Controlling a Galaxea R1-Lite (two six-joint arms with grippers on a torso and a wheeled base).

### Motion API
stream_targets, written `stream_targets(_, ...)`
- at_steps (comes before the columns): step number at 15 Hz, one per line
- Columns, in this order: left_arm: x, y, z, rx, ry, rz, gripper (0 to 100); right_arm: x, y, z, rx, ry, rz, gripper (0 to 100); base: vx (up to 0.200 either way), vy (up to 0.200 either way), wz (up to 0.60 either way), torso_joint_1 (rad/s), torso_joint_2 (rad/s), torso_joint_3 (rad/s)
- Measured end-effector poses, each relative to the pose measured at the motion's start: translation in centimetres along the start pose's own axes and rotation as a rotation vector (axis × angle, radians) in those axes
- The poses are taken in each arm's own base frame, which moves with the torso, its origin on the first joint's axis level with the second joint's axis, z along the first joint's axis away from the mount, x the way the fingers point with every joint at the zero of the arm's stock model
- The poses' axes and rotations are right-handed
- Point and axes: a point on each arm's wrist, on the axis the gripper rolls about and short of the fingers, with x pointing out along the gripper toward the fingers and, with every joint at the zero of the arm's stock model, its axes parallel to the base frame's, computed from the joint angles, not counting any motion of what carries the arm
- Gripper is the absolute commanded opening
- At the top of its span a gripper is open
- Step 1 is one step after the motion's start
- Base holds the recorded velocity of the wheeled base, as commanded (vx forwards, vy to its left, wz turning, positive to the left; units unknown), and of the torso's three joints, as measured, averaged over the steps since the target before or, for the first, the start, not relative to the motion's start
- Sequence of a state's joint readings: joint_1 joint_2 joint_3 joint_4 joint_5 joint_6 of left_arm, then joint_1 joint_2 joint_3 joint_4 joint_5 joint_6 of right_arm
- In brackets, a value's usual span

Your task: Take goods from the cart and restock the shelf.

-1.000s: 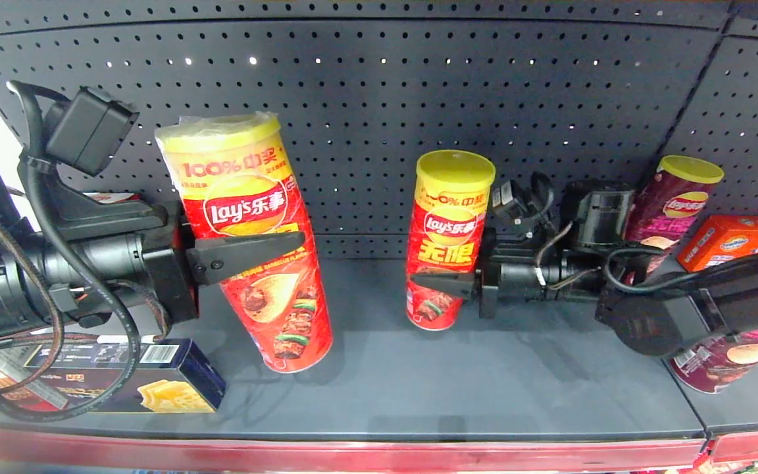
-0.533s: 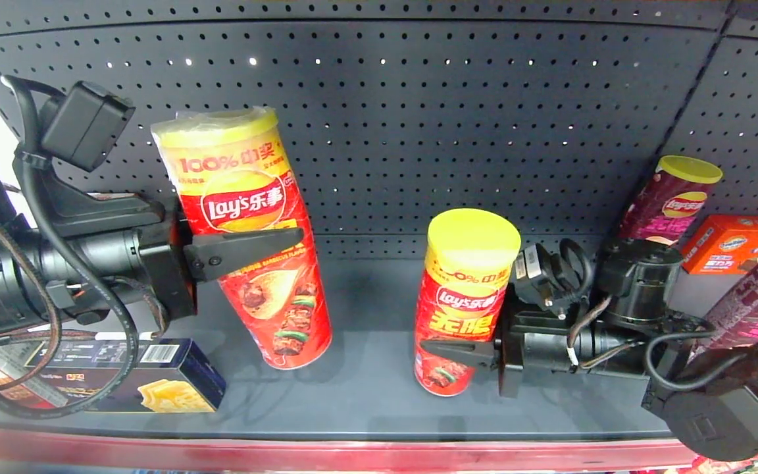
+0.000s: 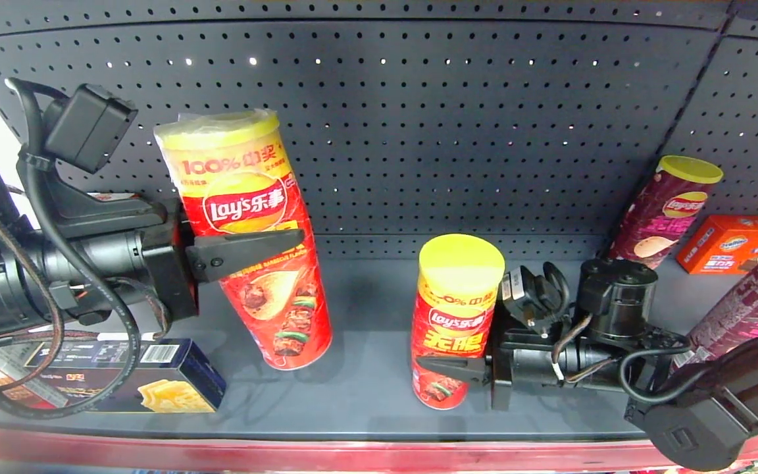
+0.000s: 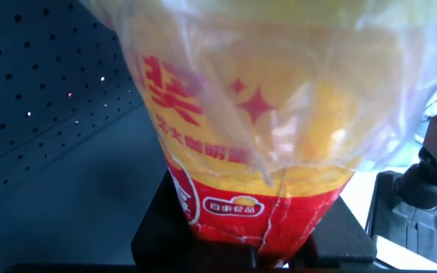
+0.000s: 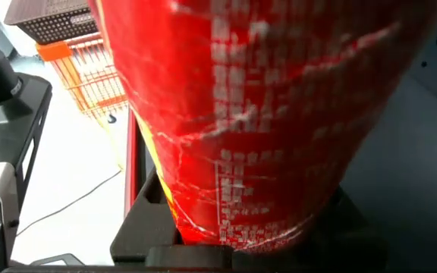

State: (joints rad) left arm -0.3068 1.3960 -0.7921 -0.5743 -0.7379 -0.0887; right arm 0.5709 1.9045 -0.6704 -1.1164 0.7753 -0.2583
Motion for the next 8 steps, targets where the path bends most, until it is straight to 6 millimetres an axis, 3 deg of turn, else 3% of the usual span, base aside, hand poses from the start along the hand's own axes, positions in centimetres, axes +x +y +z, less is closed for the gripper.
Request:
stream_targets(1,0.0,0.0,-0.1,-0.001,0.001,0.000,0,0.0,0.0,-0.1,0.003,0.003,0.001,0,0.000,0.000,0.00,0.000,0.00,0.000)
stream_targets(2,0.0,0.0,0.0,0.002,-0.003,0.000,0,-0.1,0.1,-0.3,0.004,0.006,0.002,100,0.000,0.000,0.00,0.000,0.00,0.000)
stream_targets(8,0.0,0.0,0.0,0.009,-0.011,-0.001,0,-1.1,0.6,-0.8,0.005,0.010,-0.015,100,0.000,0.000,0.00,0.000,0.00,0.000)
